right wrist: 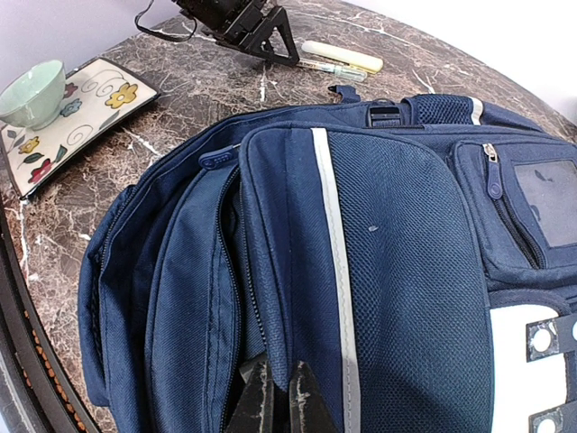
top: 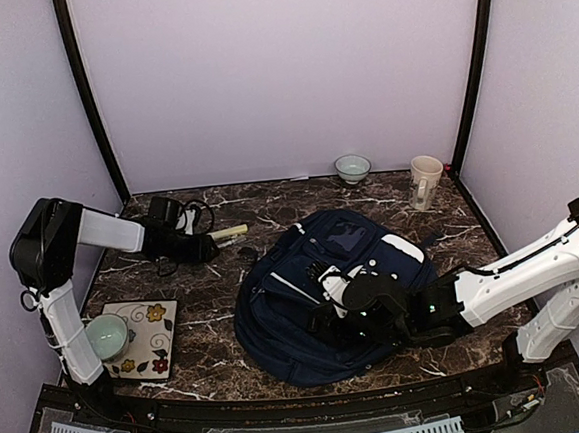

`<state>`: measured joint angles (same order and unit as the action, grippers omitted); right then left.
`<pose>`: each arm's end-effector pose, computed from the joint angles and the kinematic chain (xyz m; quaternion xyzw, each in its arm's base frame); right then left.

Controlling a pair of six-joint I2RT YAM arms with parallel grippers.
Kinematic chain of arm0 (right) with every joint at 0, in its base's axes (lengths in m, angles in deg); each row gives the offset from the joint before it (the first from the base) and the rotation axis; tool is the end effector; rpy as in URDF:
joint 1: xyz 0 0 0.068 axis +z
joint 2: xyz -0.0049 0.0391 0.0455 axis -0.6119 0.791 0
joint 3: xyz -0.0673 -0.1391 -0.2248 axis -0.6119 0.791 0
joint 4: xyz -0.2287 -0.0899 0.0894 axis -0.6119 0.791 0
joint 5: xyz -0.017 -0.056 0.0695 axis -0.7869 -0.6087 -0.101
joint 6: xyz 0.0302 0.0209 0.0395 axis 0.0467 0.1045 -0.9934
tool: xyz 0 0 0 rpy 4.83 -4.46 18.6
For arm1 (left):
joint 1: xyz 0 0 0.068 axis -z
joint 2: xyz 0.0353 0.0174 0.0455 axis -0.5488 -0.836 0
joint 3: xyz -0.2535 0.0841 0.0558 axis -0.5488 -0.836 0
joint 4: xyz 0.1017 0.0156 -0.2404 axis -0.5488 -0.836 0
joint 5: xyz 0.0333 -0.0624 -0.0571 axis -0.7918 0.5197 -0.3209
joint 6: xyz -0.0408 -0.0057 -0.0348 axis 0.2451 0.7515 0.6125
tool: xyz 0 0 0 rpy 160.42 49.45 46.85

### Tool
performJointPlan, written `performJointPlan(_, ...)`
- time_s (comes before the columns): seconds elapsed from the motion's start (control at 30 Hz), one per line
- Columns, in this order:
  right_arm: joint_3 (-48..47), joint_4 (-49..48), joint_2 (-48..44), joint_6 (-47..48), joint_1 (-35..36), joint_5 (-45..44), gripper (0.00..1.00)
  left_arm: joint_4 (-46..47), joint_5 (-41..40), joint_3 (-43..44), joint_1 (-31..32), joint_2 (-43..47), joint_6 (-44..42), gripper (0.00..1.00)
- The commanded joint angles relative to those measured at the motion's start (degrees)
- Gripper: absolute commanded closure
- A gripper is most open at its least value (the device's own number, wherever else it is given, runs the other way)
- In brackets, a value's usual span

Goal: Pack the student bag
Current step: Pick up the pen at the center of the board.

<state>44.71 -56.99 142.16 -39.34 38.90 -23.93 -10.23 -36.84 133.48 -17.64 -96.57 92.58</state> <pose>0.0857 0.2905 0.1997 -0.3091 0.8087 0.2041 0.4569 0.3713 -0.1121 0.1408 0.0841 0.9139 -0.1875 0.3501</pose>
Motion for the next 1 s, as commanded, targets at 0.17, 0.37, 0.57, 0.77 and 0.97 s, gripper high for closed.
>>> performJointPlan(0.17,0.4,0.3,-0.6,-0.8,0.2,-1.0,1.00,-1.9,-1.4,-3.5,4.9,3.5,-0.1,0.34)
performJointPlan(0.37,0.4,0.2,-0.2,-0.7,0.2,-1.4,1.00,-2.2,-3.2,-4.0,8.5,4.1,0.5,0.37)
performJointPlan(0.57,0.0,0.5,-0.3,-0.5,0.2,-0.7,1.00,-1.8,-4.6,-4.9,12.0,5.4,1.4,0.41)
performJointPlan(0.77,0.1,0.4,-0.4,-0.8,0.3,-0.3,1.00,-2.8,-8.6,-4.9,14.2,7.0,1.0,0.49)
performJointPlan(0.97,0.2,0.5,-0.6,-0.8,0.5,-0.3,1.00,-6.4,-16.6,-1.6,16.1,5.0,-0.3,0.50)
